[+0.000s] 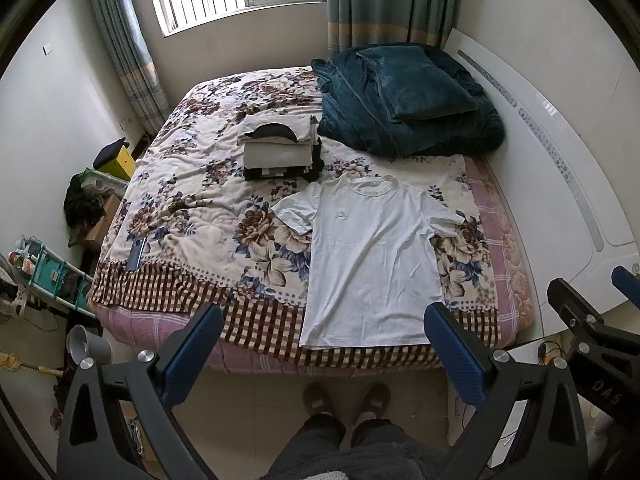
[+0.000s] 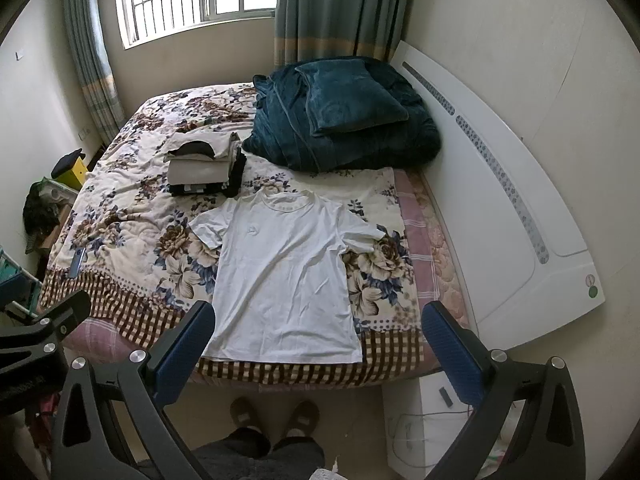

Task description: Fold small clothes

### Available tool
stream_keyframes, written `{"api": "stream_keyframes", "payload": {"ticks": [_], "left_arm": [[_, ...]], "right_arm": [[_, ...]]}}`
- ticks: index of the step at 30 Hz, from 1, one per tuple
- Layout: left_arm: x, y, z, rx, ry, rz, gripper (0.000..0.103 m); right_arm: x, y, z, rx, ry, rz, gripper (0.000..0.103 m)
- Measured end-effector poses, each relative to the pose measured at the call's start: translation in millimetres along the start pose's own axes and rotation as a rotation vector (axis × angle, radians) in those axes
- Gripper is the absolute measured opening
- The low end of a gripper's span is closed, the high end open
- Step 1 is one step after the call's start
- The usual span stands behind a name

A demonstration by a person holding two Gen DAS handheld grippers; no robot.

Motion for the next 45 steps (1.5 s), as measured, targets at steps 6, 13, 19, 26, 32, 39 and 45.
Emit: {"api": "stream_keyframes", "payload": {"ticks": [6,13,19,26,32,39,45], "left_arm": [[1.7,1.5,-0.4,-0.001,0.001,0.005,0.103],[9.7,9.2,-3.0,0.003,0.01,0.013,0.103],[11.0,10.5,-4.1,0.003,0.009,0.016,0.103],[14.0,12.1,-4.8,0.003,0.011,0.019,0.103],[13.9,13.5,-6.0,0.004,0.011,0.025,0.103],[20.6,15.6,-6.0,0.007,0.016,0.028,0.103],[19.0,15.9,-6.2,0.006,0.016,0.032,0.103]], "right_arm": [[4.0,0.5,-1.1,-0.001,0.003,0.001,0.103],[3.9,2.8,-4.4,0.001,-0.004,0.004,0.103],[7.0,4.6,-4.4,0.003,-0.004,0.009,0.103],[9.6,7.7,0.8,0.01,-0.007,0.015,0.103],[12.5,8.7,0.7,0.012,-0.009,0.018,0.103],[13.9,10.5,-0.9,0.015,-0.007,0.021,0.103],[19.1,12.4,-3.5,0.017,-0.009,0.023,0.103]]}}
Point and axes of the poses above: each gripper's, at about its wrist camera, not at the fingertips, and y roughly against the way its jaws point, z to its right, x to its top, the point moved 5 cm from there along -y, roughly the way its jaws point, and after that the axes turned 5 degrees about z, right-handed, at the moved point
